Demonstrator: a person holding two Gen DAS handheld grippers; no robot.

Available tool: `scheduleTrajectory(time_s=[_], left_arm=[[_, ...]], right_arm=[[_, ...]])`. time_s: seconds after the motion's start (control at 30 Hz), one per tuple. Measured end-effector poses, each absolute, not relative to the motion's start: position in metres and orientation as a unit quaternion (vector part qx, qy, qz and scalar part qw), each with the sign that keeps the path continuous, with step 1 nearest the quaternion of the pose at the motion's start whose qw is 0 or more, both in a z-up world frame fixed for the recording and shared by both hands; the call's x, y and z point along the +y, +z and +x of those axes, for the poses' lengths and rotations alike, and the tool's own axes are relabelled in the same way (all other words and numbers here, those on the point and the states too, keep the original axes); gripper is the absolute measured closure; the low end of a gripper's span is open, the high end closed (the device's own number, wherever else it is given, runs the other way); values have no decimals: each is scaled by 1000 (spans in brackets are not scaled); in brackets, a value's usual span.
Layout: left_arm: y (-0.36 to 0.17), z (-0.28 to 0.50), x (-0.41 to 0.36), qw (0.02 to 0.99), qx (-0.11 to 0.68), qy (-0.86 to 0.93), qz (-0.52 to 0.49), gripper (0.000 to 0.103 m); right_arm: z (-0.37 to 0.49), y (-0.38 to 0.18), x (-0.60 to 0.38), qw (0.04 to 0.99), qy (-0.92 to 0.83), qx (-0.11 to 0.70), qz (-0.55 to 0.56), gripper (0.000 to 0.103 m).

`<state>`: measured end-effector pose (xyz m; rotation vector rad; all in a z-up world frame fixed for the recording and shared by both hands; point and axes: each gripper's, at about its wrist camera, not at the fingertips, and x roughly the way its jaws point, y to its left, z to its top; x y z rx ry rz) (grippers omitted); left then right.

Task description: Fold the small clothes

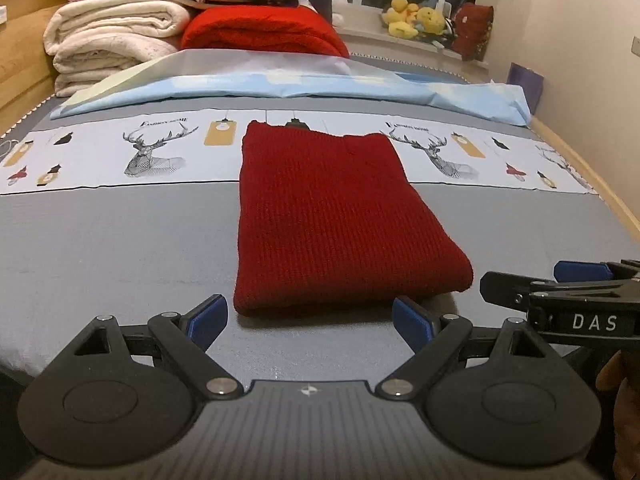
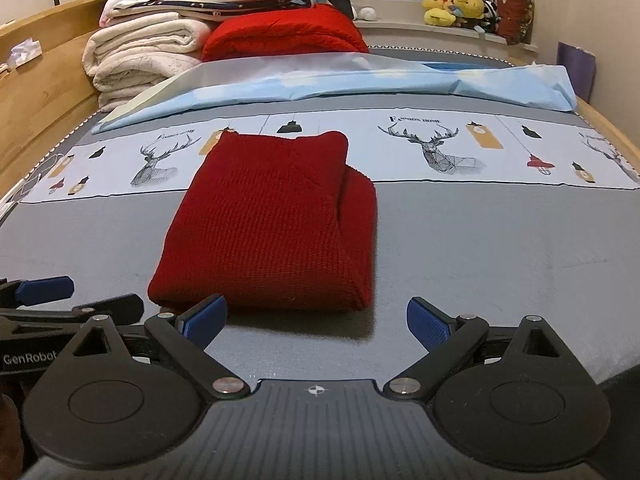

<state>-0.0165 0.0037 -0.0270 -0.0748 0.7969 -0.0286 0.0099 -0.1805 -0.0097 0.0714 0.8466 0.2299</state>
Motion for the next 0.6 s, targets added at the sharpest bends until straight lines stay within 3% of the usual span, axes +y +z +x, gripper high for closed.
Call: scheduleTrajectory(time_s=[0.6], left_arm=[[-30,-12,6,919,392,-12,-44,11]], right_arm=[[13,-11,-175,904,117,410,34,7]])
